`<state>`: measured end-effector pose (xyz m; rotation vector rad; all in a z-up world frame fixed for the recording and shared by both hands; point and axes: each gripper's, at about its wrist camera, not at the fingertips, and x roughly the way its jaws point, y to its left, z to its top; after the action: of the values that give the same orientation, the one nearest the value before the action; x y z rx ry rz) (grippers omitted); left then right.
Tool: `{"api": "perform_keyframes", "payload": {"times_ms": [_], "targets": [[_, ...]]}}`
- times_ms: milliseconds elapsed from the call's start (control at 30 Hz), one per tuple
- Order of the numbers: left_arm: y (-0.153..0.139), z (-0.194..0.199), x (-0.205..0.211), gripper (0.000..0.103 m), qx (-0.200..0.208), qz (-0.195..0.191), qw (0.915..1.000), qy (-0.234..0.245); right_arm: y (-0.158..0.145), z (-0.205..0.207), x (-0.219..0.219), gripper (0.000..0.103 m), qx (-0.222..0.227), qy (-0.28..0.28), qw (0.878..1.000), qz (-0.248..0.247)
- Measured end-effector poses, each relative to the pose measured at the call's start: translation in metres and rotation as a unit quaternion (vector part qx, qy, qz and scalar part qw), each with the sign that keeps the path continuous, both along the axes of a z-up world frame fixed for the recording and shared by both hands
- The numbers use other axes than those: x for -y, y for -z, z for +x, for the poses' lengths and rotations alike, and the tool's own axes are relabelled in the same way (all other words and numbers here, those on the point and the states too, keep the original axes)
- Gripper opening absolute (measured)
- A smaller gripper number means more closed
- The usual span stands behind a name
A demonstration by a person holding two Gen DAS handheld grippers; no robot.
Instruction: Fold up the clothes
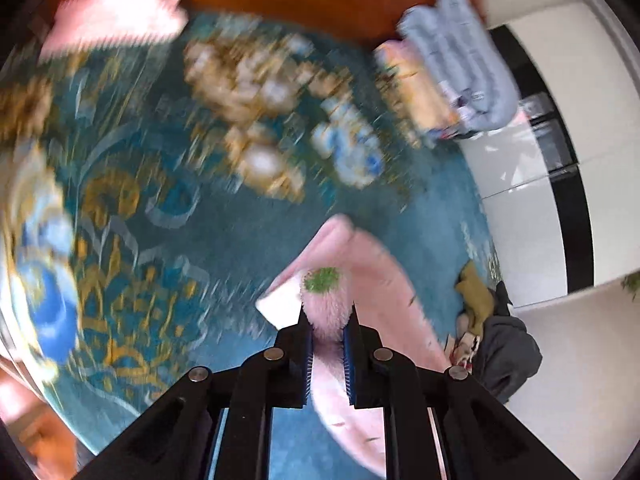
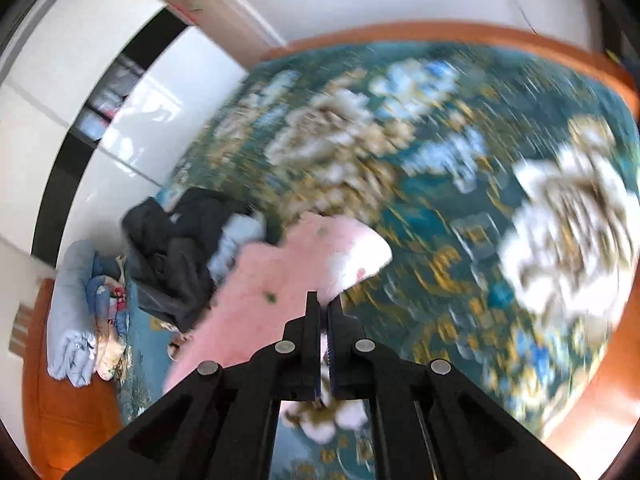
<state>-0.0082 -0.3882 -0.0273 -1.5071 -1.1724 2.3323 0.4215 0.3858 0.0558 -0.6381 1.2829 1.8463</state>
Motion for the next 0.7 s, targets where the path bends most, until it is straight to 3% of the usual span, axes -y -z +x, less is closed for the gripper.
{"api": "perform_keyframes", "payload": {"times_ms": [133, 300, 567, 700], "targets": [[0.03, 0.015, 0.007, 0.013, 0.027, 0.014, 0.9994, 0.013, 0.016, 0.015, 0.025, 0.002, 0.024, 0.01, 0.999, -0.022], [0.032, 0.016, 0.015, 0.014, 0.028, 0.03, 0.9988, 0.027, 0.006, 0.011, 0.049, 0.002, 0.035, 0.009, 0.999, -0.013], [0.005, 0.008, 0.003, 0.014, 0.022, 0.026, 0.9988, 0.036, -0.034, -0.013, 0.048, 0.002, 0.021, -0.012, 0.999, 0.023], [-0.037, 0.0, -0.008, 0.014, -0.024, 0.014, 0.9985, 0.047, -0.053, -0.028, 0.032, 0.002, 0.003, -0.039, 0.999, 0.033]]}}
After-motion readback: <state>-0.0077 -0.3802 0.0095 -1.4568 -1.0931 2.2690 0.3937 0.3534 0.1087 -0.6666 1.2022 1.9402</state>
